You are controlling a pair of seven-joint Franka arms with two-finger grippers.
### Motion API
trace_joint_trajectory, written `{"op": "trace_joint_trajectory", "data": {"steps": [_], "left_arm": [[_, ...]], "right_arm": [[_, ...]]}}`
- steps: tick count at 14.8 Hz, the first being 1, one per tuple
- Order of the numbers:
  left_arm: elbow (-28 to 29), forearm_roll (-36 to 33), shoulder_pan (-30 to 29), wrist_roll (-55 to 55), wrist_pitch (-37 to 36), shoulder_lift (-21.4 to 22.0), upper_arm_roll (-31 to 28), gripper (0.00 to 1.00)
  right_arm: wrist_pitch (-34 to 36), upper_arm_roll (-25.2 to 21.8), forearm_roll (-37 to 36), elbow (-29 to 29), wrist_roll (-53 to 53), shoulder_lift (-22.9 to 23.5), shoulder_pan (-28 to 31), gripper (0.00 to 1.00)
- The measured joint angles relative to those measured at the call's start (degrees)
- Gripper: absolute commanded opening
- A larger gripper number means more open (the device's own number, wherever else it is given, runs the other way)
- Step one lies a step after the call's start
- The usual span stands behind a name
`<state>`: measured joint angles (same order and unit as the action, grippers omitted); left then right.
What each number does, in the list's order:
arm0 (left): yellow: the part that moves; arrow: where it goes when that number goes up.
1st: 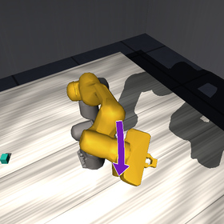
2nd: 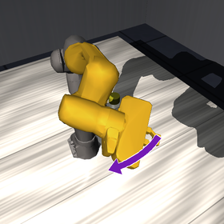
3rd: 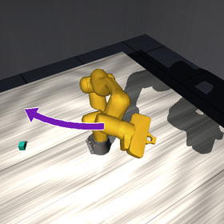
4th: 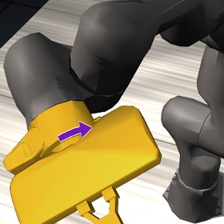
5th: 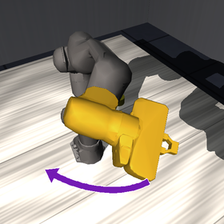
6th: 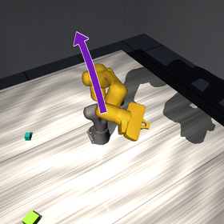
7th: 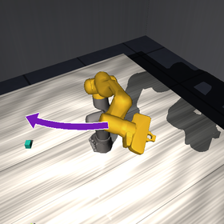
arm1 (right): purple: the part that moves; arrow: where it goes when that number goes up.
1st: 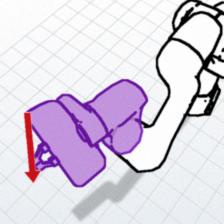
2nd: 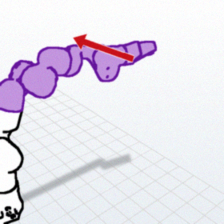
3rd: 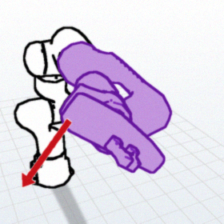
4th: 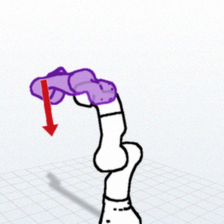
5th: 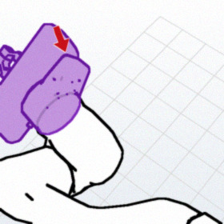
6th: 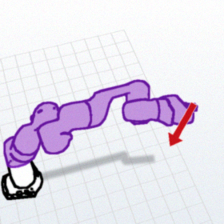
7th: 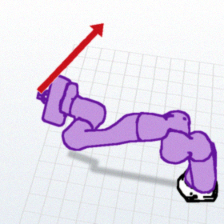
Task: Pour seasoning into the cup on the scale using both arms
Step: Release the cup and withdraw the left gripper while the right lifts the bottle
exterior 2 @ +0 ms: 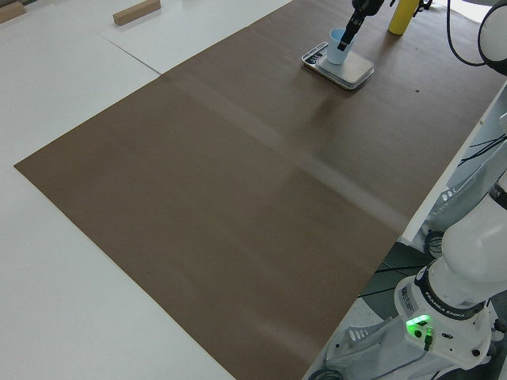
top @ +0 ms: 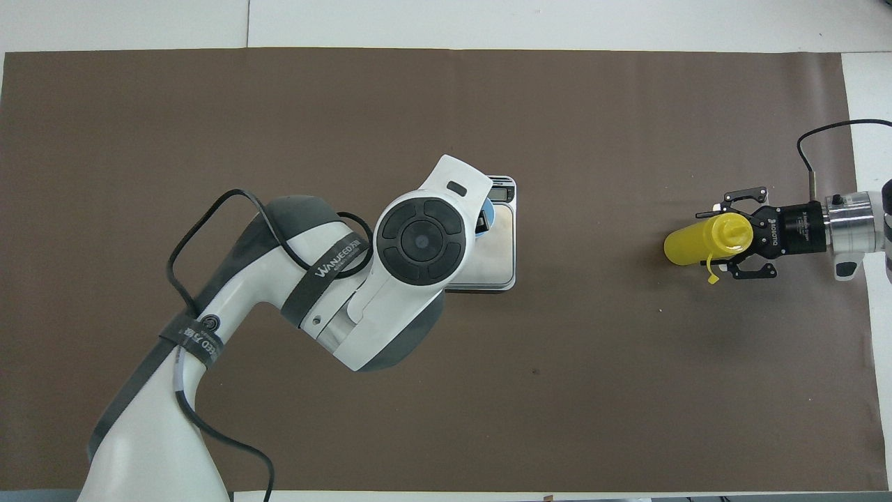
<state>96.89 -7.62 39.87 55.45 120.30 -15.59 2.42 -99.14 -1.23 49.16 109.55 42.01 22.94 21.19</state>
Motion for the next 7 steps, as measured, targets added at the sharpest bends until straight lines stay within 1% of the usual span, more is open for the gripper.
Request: {"op": "trace_joint_trajectory", "data": {"steps": [1,3,7], "left_arm": [[0.8,-0.03,-0.83,-2.3,-1.51,1.52,-0.32,1.0],[3.77,-0.03,-3.89,-7.5,-2.17,4.1,-0.62,1.0],[8.4,-0.02,-11.7,-17.43,-2.15,6.74,-0.84,1.0]], "right_arm": [[-0.01,-0.01,0.12,0.0,0.0,-0.09,0.02,0.0],[-0.14,-0.01,0.32,0.04,0.04,-0.13,0.01,0.0],[-0.47,0.04,1.38,-0.08,1.02,-0.13,-0.37,0.0]]}}
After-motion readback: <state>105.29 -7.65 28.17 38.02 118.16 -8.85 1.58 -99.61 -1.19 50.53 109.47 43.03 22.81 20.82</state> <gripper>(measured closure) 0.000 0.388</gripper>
